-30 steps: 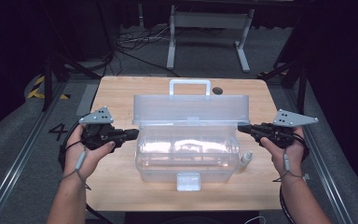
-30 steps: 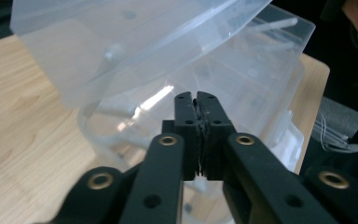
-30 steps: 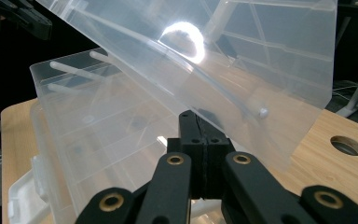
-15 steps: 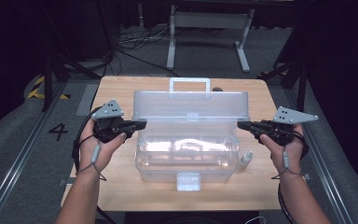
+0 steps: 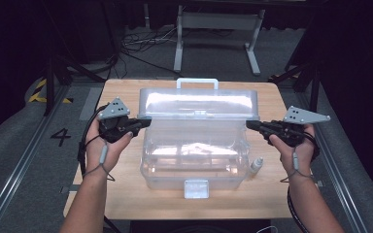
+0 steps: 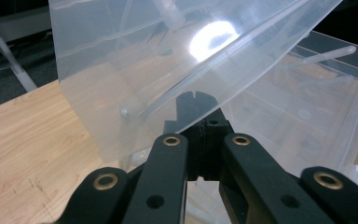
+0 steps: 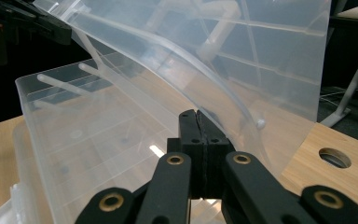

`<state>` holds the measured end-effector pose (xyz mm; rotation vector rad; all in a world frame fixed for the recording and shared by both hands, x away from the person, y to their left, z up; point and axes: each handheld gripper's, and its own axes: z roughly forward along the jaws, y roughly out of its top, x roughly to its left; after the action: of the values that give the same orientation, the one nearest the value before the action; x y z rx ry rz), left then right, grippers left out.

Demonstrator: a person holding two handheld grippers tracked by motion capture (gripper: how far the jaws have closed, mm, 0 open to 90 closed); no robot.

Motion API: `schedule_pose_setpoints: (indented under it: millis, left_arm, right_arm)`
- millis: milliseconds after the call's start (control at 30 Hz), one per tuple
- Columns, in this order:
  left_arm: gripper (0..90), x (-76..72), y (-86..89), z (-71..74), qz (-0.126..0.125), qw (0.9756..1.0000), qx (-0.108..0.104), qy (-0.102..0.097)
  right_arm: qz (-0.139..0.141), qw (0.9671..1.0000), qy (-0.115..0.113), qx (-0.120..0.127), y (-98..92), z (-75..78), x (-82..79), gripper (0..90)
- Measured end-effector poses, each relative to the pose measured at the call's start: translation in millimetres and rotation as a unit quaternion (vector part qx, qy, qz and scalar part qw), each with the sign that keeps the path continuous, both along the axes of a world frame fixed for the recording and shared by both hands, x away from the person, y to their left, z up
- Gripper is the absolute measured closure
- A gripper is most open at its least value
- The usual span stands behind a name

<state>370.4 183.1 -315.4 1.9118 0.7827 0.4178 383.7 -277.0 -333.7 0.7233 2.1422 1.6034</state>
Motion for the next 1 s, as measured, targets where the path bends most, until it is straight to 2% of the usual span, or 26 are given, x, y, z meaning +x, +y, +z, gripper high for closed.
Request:
schedule_pose_setpoints:
  millis: [433, 1000]
  left_arm:
    - [89.2, 12.4, 0.8, 2.2, 0.002, 0.9997, -0.019, -0.012]
    - [89.0, 23.1, 0.4, 3.7, 0.010, 0.9995, -0.021, -0.022]
  right_arm:
    - [-0.012, 0.9999, 0.007, -0.004, 2.0, 11.0, 10.5, 90.0]
    - [-0.020, 0.9997, 0.009, -0.008, 7.4, 14.0, 23.5, 90.0]
